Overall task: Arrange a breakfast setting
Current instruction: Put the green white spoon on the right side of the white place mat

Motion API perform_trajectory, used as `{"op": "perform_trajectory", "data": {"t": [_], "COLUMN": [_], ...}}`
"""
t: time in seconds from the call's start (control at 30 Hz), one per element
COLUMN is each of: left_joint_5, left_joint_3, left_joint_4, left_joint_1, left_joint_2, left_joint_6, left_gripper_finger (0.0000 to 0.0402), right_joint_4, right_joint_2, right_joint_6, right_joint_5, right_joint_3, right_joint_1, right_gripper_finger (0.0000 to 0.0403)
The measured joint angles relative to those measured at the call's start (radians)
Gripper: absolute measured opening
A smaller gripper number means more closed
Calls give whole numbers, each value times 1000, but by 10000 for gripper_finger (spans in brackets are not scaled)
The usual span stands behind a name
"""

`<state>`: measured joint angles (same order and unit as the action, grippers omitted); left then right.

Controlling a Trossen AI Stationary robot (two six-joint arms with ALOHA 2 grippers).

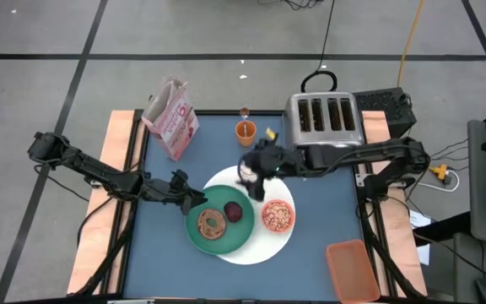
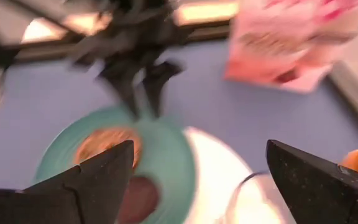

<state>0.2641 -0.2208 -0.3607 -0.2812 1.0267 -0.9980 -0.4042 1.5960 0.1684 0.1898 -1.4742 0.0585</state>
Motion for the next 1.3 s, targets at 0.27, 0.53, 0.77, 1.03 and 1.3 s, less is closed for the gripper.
{"op": "perform_trajectory", "data": {"t": [0.27,0.53,0.77,1.03,1.3], "left_joint_5": [0,0,0,0,0], "left_joint_3": [0,0,0,0,0], "left_joint_4": [1,1,1,1,1], "left_joint_1": [0,0,0,0,0], "left_joint_2": [0,0,0,0,0], "left_joint_6": [0,0,0,0,0], "left_gripper_finger": [202,202,202,202,202], "right_joint_4": [70,68,67,19,7], "right_joint_2": [-18,-11,-12,-12,34], "right_joint_6": [-26,-23,-8,105,203], "right_joint_5": [98,98,97,97,94], "right_joint_3": [0,1,1,1,0], "right_joint_1": [-68,-141,-195,-296,-395], "right_gripper_finger": [358,358,358,358,358]}}
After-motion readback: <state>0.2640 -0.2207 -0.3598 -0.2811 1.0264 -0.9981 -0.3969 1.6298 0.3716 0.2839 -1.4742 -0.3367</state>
